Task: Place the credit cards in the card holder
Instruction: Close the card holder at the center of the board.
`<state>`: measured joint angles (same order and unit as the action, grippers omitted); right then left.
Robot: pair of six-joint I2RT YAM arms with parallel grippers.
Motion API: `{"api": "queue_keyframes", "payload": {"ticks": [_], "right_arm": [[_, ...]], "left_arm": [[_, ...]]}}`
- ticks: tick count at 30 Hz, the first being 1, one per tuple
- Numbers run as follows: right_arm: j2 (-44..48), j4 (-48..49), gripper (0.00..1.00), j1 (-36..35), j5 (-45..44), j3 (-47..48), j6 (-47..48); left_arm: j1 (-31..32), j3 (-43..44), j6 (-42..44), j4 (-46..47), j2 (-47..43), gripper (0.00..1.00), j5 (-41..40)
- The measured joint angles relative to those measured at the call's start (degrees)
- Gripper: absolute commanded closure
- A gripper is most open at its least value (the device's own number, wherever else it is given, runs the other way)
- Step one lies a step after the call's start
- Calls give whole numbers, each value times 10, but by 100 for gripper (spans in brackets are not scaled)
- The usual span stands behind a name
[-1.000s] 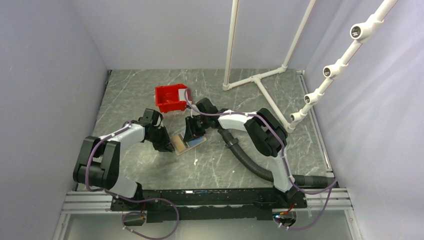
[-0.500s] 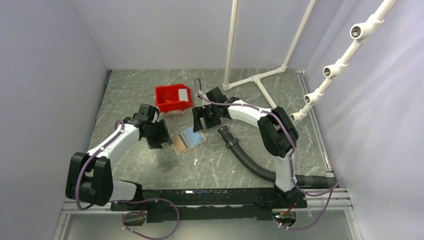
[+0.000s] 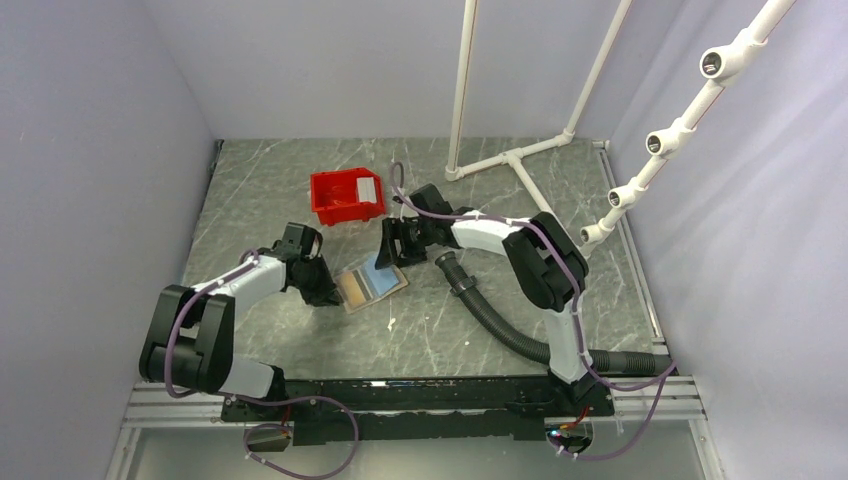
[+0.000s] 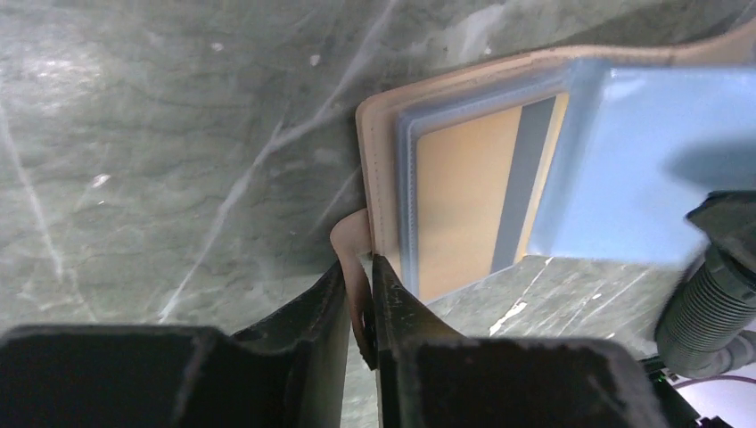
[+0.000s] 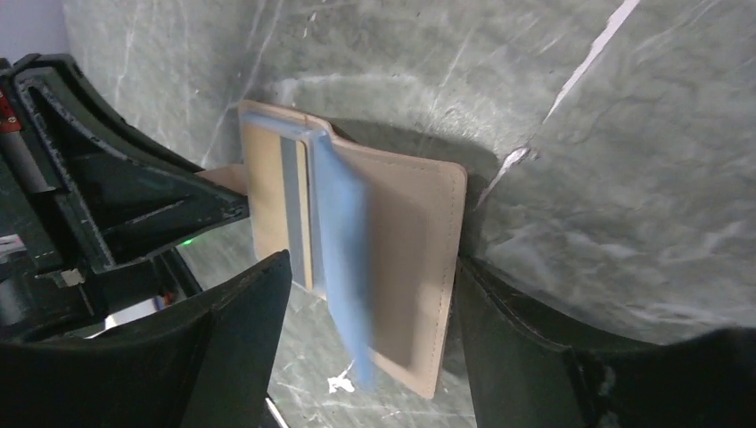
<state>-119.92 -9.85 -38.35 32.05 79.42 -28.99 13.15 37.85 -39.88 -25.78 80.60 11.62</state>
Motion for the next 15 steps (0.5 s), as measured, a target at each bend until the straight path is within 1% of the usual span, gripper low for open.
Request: {"api": "queue_keyframes", "payload": {"ticks": [5, 8, 10, 11, 14, 15], "right_arm": [[23, 49, 36, -7, 37, -52, -52], [44, 73, 35, -22, 64, -62, -85], [58, 99, 33, -41, 78, -62, -103], [65, 110, 32, -52, 86, -62, -107], [90, 126, 22, -77, 107, -64, -111], [100, 125, 21, -79, 107, -68, -106]], "left_arm": [[7, 3, -9, 36, 21, 86, 23], [23, 5, -17, 64, 33, 87, 33], [36, 8, -24, 86, 44, 86, 42], [41, 9, -28, 97, 48, 84, 46], [46, 9, -31, 105, 50, 81, 51], [47, 9, -31, 105, 49, 82, 51]]}}
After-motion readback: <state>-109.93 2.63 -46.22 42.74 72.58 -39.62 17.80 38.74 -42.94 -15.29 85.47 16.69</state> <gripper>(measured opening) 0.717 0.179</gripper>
